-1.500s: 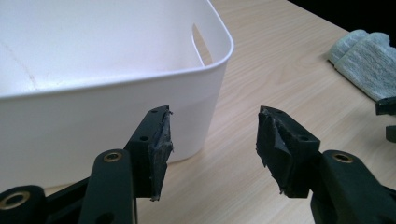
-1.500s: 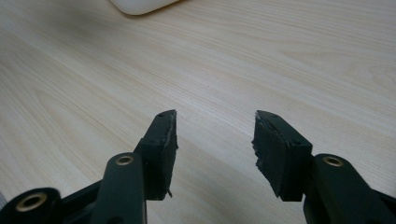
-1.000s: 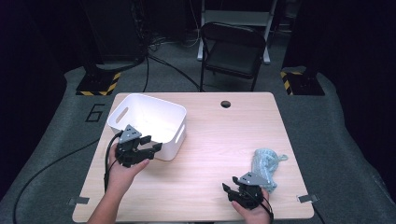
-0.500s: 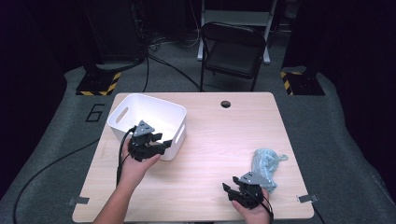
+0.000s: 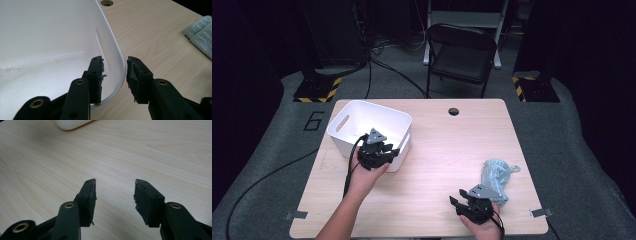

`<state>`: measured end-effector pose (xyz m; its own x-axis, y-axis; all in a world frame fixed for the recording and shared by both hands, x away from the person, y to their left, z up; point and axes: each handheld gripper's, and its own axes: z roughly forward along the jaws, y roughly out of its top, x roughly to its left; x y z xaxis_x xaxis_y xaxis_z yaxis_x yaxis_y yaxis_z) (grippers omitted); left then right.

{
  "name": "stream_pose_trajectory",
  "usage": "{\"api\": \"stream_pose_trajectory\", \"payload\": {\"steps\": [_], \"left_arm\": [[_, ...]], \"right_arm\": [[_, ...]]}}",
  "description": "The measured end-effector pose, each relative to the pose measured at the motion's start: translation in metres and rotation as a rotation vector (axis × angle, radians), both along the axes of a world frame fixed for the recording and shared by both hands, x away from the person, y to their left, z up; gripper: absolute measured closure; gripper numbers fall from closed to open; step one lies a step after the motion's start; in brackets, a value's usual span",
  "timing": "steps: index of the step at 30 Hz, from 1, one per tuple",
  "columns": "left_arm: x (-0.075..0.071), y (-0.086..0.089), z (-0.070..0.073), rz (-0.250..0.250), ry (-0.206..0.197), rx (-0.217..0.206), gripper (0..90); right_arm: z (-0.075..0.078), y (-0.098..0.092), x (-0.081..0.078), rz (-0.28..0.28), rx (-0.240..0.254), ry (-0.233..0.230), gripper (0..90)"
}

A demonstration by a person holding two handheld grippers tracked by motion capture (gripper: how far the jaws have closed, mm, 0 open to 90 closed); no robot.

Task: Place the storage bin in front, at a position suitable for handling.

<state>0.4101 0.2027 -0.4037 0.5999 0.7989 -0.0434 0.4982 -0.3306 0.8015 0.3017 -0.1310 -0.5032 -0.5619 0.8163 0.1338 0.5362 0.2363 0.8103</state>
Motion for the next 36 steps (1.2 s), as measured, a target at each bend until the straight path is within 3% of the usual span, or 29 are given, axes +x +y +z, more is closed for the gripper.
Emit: {"api": "stream_pose_trajectory", "payload": {"steps": [9,14,16,21,36], "left_arm": [[0.0,-0.004,-0.005,-0.009,-0.011,0.027,75.7],[-0.003,-0.004,-0.006,-0.043,-0.011,0.01,78.5],[-0.008,-0.006,-0.006,-0.079,-0.022,0.017,79.9],[-0.018,-0.012,-0.006,-0.106,-0.034,0.036,81.2],[-0.041,-0.017,-0.009,-0.166,-0.027,-0.006,81.2]], "right_arm": [[0.0,-0.001,0.001,-0.01,0.021,0.004,50.2],[0.0,-0.002,0.001,-0.015,0.037,0.005,50.2],[0.0,-0.003,0.001,-0.017,0.036,0.005,50.2],[0.0,-0.003,0.001,-0.022,0.032,0.005,50.2],[0.002,-0.004,0.001,-0.031,0.042,0.019,50.3]]}}
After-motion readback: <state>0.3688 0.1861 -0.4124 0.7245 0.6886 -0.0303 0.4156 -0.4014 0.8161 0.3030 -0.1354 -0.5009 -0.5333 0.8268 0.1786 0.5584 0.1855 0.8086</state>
